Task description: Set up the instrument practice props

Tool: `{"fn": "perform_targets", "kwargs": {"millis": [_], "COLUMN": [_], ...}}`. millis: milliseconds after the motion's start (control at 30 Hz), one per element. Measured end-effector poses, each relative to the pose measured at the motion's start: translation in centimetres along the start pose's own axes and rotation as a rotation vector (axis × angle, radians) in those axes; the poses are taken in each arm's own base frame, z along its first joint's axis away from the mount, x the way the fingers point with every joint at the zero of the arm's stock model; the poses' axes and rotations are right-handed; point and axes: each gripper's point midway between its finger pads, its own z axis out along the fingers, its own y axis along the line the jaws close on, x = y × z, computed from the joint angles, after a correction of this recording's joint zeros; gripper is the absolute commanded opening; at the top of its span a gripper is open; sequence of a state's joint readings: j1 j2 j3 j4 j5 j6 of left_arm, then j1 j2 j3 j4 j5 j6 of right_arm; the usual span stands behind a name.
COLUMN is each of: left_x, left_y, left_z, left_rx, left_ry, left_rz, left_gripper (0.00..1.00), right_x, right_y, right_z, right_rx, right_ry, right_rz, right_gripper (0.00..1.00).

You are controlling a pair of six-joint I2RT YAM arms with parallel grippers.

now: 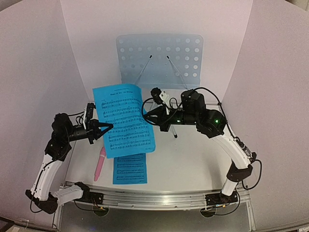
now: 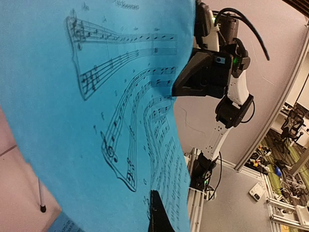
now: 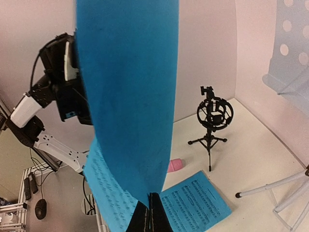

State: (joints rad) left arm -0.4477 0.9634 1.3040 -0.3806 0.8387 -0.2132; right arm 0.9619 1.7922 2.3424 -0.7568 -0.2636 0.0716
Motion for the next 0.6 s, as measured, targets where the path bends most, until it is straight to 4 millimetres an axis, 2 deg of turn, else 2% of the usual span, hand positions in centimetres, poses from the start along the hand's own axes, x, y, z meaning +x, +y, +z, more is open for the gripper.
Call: {"fn": "perform_targets", "kwargs": {"millis": [133, 233, 500, 600], "left_x": [-0.3, -0.5, 0.3, -0.1], "left_y": [-0.1, -0.2, 0.4, 0.4], "left_z": [-0.4, -0.5, -0.6, -0.6], "left_rx": [-0.027, -0.035, -0.065, -0.068], "left_ry": [0.019, 0.031, 0.073, 0.077], "left_rz": [0.062, 0.100, 0.186, 0.223], "left_gripper": [0.00, 0.00, 0.00, 0.00], "right_x": [1.0, 1.4, 0.8, 0.4], "right_y": [-1.4, -1.7, -2.8, -2.8], "right_z": [0.1, -0.3, -3.8, -4.7], "right_rx": [0.029, 0.036, 0.087, 0.097], "right_ry": [0.026, 0.031, 0.001, -0.016], "right_rz": [0.022, 0.034, 0.060, 0.059], "right_gripper": [0.01, 0.02, 0.00, 0.04]}}
